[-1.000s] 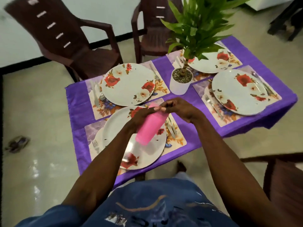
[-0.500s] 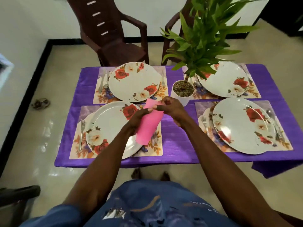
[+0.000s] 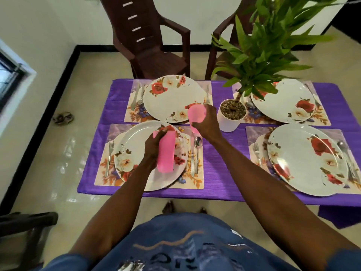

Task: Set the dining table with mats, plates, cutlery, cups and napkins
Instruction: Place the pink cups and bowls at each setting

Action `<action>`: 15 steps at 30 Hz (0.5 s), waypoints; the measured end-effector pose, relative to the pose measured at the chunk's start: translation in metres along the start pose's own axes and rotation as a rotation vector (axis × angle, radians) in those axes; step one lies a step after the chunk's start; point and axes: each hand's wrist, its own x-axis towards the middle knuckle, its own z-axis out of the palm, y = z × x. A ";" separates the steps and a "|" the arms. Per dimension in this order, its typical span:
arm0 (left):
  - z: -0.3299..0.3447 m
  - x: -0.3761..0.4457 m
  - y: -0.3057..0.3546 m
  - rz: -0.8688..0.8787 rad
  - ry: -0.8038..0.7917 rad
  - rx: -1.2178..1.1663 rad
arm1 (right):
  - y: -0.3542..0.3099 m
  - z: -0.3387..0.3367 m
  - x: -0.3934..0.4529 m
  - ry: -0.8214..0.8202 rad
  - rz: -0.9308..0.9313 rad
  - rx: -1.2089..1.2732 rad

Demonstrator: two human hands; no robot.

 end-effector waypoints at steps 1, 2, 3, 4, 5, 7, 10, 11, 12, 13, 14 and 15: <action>-0.002 0.000 0.001 0.002 0.004 0.001 | 0.001 0.005 0.002 -0.018 -0.004 -0.028; -0.004 0.000 0.001 0.004 0.000 0.010 | 0.002 0.009 0.005 -0.037 -0.003 -0.049; -0.006 0.001 0.001 0.000 -0.004 0.025 | 0.004 0.013 0.008 -0.051 0.003 -0.064; -0.006 0.003 0.001 -0.004 -0.007 0.040 | 0.006 0.016 0.011 -0.056 0.009 -0.072; -0.007 0.004 0.002 -0.010 -0.007 0.057 | 0.008 0.019 0.013 -0.055 0.012 -0.074; -0.006 0.006 0.003 -0.023 0.001 0.086 | 0.011 0.024 0.015 -0.044 0.021 -0.075; -0.003 0.009 0.005 -0.034 -0.006 0.119 | 0.013 0.028 0.018 -0.029 0.037 -0.074; -0.002 0.010 0.005 -0.030 -0.017 0.120 | 0.012 0.028 0.019 -0.029 0.041 -0.075; -0.002 0.011 0.004 -0.026 -0.024 0.123 | 0.012 0.028 0.019 -0.030 0.045 -0.073; -0.002 0.013 0.003 -0.024 -0.029 0.133 | 0.013 0.027 0.019 -0.032 0.050 -0.071; -0.001 0.013 0.003 -0.022 -0.033 0.144 | 0.014 0.027 0.019 -0.034 0.055 -0.068; 0.000 0.013 0.003 -0.019 -0.038 0.151 | 0.015 0.027 0.017 -0.036 0.062 -0.064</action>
